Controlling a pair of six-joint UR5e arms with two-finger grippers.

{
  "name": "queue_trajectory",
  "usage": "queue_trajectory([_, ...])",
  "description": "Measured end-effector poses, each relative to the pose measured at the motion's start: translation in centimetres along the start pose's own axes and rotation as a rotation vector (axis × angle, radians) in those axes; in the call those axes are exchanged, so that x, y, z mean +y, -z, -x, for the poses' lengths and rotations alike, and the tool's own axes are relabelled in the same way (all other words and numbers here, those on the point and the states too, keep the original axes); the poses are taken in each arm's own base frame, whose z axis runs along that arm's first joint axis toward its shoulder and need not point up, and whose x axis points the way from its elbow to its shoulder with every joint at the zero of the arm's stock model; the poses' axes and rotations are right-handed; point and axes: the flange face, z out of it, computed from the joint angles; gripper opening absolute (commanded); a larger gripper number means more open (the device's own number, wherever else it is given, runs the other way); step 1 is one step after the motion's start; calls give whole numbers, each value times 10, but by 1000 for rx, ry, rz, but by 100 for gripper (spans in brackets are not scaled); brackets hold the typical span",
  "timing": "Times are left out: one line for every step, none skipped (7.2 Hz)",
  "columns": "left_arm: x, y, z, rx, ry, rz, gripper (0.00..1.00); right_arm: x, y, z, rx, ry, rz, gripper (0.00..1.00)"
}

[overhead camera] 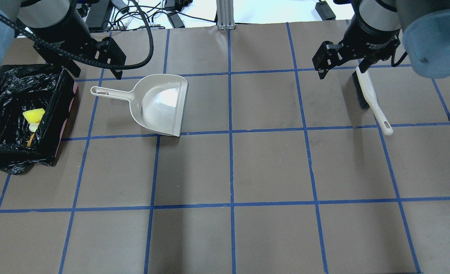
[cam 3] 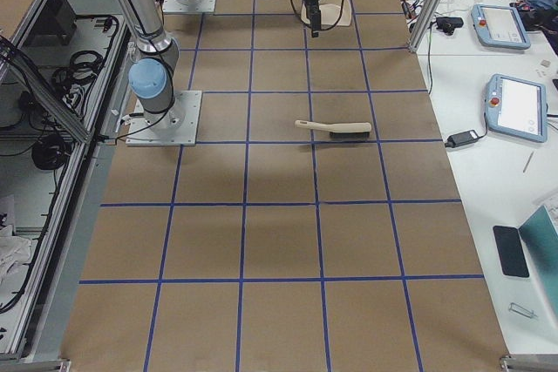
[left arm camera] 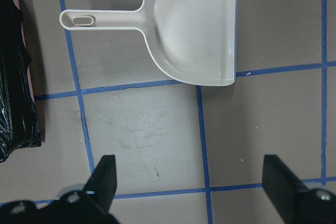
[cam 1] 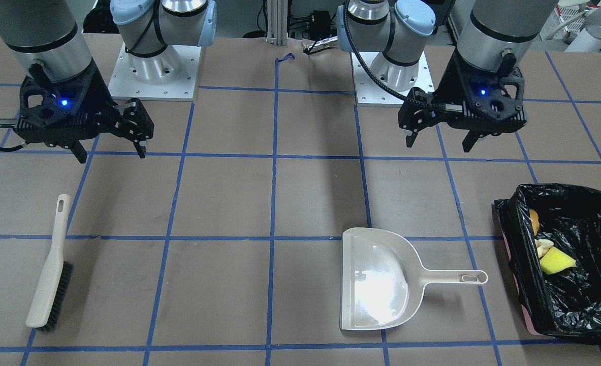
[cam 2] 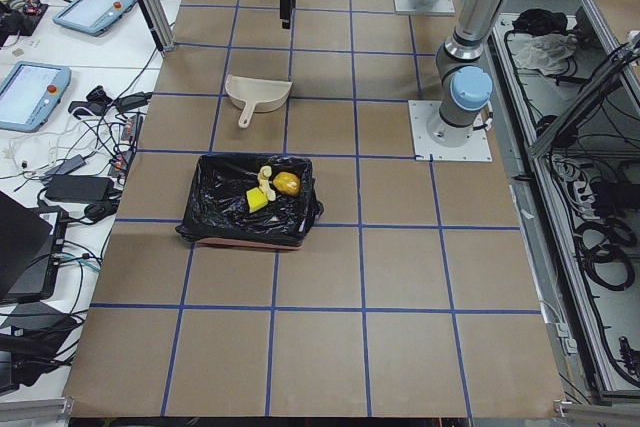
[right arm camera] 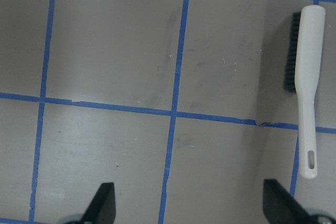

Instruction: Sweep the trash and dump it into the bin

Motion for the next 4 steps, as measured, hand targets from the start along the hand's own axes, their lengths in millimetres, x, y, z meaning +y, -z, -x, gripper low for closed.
queue_trajectory([2, 3, -1, 17, 3, -8, 100, 0, 0, 0, 0, 0, 1, 100])
queue_trajectory([3, 5, -1, 21, 3, -11, 100, 0, 0, 0, 0, 0, 1, 100])
queue_trajectory([3, 5, -1, 20, 3, -11, 100, 0, 0, 0, 0, 1, 0, 100])
queue_trajectory([4, 5, -1, 17, 2, -11, 100, 0, 0, 0, 0, 1, 0, 100])
